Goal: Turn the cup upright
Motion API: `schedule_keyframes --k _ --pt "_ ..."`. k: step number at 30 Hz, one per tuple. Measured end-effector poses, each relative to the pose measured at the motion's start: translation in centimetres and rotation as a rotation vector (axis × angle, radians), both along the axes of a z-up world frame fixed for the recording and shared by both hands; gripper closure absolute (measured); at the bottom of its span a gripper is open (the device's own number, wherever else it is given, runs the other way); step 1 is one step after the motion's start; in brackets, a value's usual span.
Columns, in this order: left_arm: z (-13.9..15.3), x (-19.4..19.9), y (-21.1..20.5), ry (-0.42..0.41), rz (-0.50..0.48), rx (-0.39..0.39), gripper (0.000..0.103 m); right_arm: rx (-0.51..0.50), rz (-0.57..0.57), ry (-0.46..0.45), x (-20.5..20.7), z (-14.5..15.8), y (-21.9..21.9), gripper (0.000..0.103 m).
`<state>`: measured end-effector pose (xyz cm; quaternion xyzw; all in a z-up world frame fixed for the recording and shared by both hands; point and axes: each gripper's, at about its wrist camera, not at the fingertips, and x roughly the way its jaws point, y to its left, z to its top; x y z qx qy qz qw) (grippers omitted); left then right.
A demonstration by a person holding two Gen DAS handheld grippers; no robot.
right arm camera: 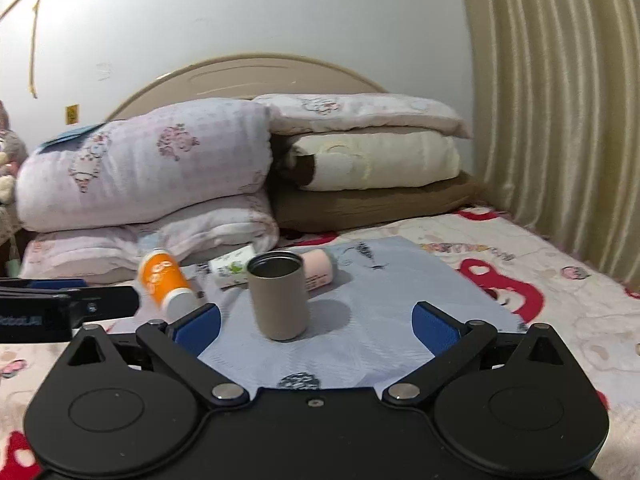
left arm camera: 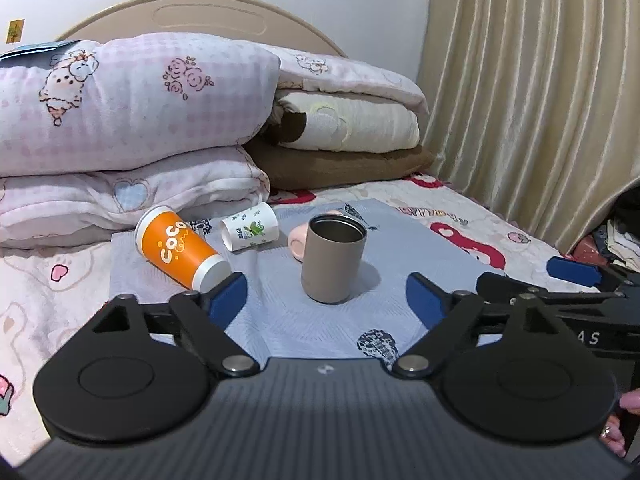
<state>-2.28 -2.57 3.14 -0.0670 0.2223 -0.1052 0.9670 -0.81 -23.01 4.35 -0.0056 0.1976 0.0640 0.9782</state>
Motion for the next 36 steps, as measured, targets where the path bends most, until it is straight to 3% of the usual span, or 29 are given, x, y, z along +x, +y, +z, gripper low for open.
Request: schedule_keyframes --k 19,36 --pt "-2.5 0.8 0.5 -0.037 0.071 0.039 0.002 -0.058 -0.124 -0.057 -0.4 -1.9 1.5 0.0" --pt "-3.2 2.4 2.4 -0.013 0.103 0.036 0.0 -0.077 -0.176 -0.021 0.3 -2.6 1.2 0.0"
